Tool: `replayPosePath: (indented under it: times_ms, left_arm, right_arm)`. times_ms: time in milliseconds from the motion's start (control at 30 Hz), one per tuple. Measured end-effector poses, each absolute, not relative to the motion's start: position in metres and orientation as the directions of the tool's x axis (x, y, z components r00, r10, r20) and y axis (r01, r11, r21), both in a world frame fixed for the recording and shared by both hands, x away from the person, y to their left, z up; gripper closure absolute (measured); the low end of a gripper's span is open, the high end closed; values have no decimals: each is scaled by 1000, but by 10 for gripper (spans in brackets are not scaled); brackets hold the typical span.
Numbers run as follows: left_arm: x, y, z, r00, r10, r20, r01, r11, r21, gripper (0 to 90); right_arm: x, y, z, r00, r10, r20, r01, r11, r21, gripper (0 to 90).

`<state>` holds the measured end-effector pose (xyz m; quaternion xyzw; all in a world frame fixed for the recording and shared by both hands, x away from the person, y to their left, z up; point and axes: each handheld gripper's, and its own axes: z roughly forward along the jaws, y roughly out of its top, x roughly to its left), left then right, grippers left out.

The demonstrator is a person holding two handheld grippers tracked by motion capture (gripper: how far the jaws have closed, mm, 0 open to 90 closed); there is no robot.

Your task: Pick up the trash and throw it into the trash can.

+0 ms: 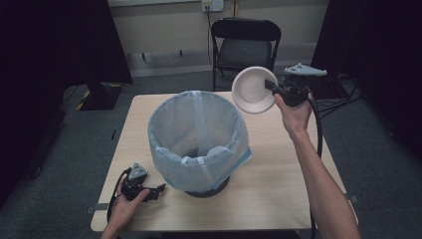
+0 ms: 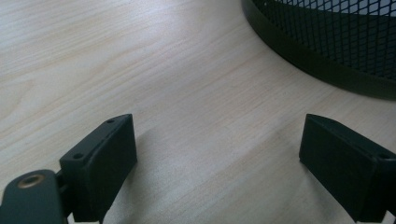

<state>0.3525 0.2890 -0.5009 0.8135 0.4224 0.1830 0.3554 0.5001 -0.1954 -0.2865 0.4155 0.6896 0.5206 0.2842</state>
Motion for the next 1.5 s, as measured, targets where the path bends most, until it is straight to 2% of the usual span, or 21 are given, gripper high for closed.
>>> replayPosePath:
  times_ms: [167,200,533,667,800,1100,1200,1233,1267,1400,1433,1500]
  left_arm:
    - [352,289,-501,576,817,-3,557,-390,733,107]
    - [353,289,-501,577,817,-3,557,-391,733,107]
    - [353,289,-501,576,817,-3,558,-390,733,107]
    - [353,289,-501,577,817,-3,558,-390,733,107]
    - [353,289,-501,576,817,-3,557,-390,733,107]
    - [352,289,-501,576,817,-3,557,-390,733,107]
    - [352,289,-501,576,817,-3,557,-390,733,107]
    - [353,289,-501,577,817,-3,558,-390,733,107]
    - [352,289,-501,576,817,-3,557,-390,733,107]
    - [353,289,-501,577,817,-3,557,-391,733,107]
    - [353,289,-501,577,817,-3,557,-391,732,107]
    - [353,289,-501,577,817,-3,557,-391,732,107]
  right_arm:
    - [498,-192,-271,-510,858,61,246,78,966,875]
    - [495,-189,-263,-540,838,81,234,58,970,875]
    - [473,-163,-231,-631,771,86,164,25,986,875]
    - [457,-143,-222,-699,714,46,136,69,988,875]
    - [447,-128,-224,-755,654,51,140,84,987,875]
    - [429,-97,-232,-820,572,25,148,169,974,864]
    - [426,-90,-239,-832,555,-3,147,226,963,828]
    - [427,-89,-242,-833,553,-10,151,244,958,776]
    - [429,-89,-246,-827,562,-12,164,261,951,657]
    - [432,-90,-248,-825,565,-2,174,257,951,510]
    - [432,-90,-248,-825,565,-2,174,257,951,510]
    - [434,-91,-250,-821,571,8,179,243,953,450]
